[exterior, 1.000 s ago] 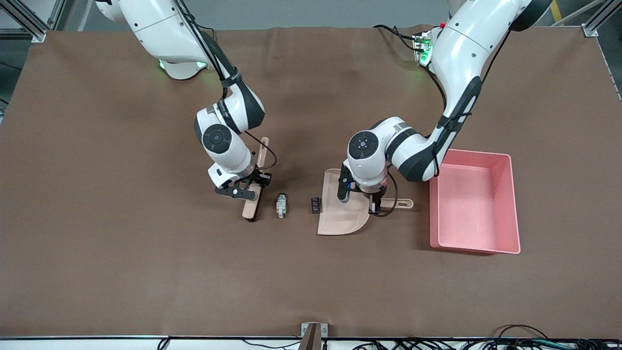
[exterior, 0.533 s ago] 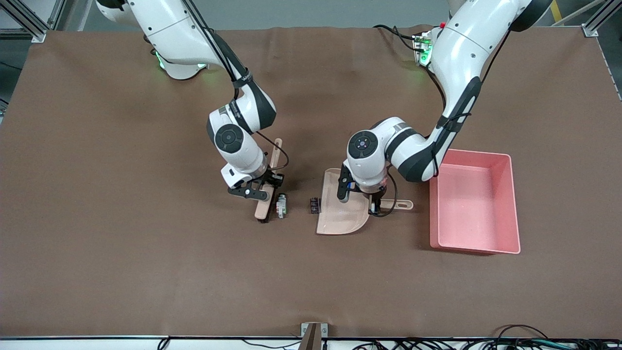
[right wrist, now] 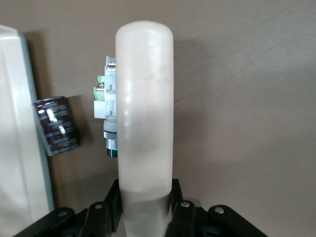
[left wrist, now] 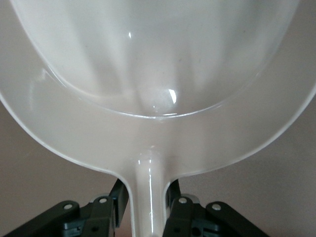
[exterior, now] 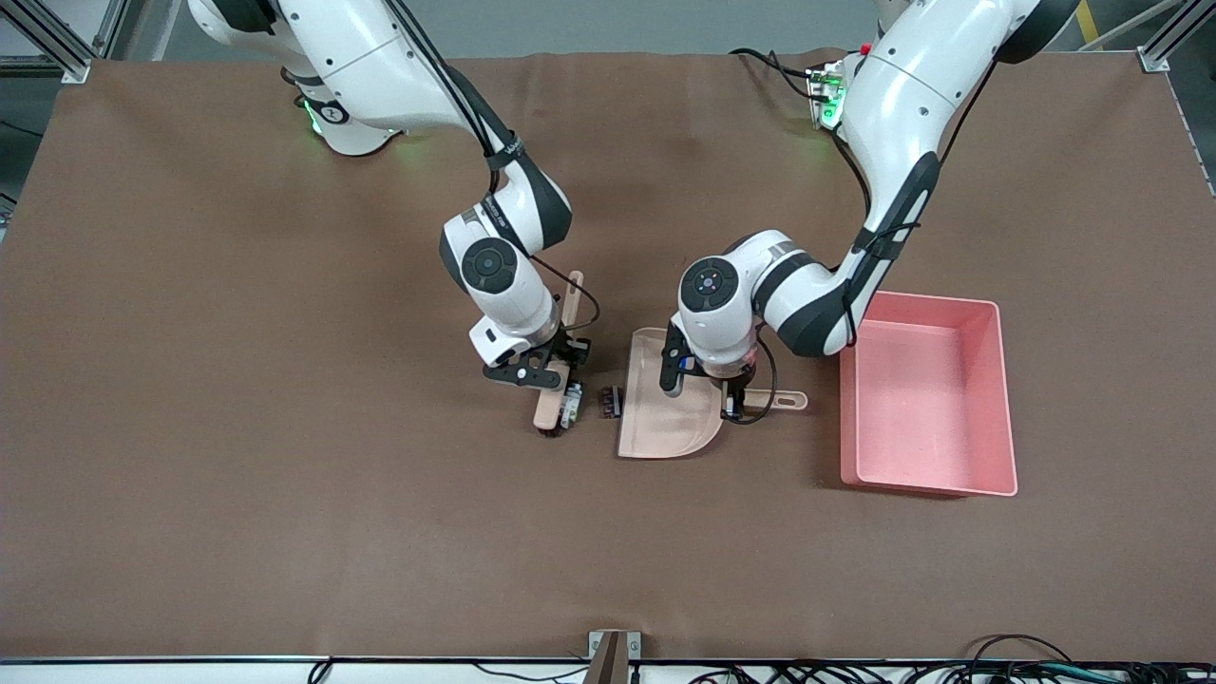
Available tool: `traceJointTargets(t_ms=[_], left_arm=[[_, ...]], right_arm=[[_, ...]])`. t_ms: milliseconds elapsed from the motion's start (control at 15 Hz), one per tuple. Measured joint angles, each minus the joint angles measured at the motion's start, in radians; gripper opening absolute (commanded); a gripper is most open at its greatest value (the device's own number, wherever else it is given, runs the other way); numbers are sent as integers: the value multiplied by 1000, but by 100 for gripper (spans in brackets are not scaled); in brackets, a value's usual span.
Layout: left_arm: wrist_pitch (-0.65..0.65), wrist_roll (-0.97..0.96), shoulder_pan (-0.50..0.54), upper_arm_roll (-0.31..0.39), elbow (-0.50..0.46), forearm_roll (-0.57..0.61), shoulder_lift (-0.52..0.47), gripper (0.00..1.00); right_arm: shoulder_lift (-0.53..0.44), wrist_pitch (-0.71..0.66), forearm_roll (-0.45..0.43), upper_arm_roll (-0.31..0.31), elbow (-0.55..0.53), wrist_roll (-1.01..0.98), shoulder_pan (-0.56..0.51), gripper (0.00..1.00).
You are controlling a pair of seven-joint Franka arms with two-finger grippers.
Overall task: Clean e-waste and dump in bin
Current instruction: 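Sweep the switch and capacitor into the dustpan with the right gripper's brush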
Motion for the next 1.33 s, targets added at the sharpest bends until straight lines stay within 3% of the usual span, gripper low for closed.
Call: traceJointTargets(t_ms=[1333], left_arm=[[-130, -4, -32, -3, 71, 0, 20, 38]], right_arm=[[28, 0, 32, 1, 44, 2, 16, 0]])
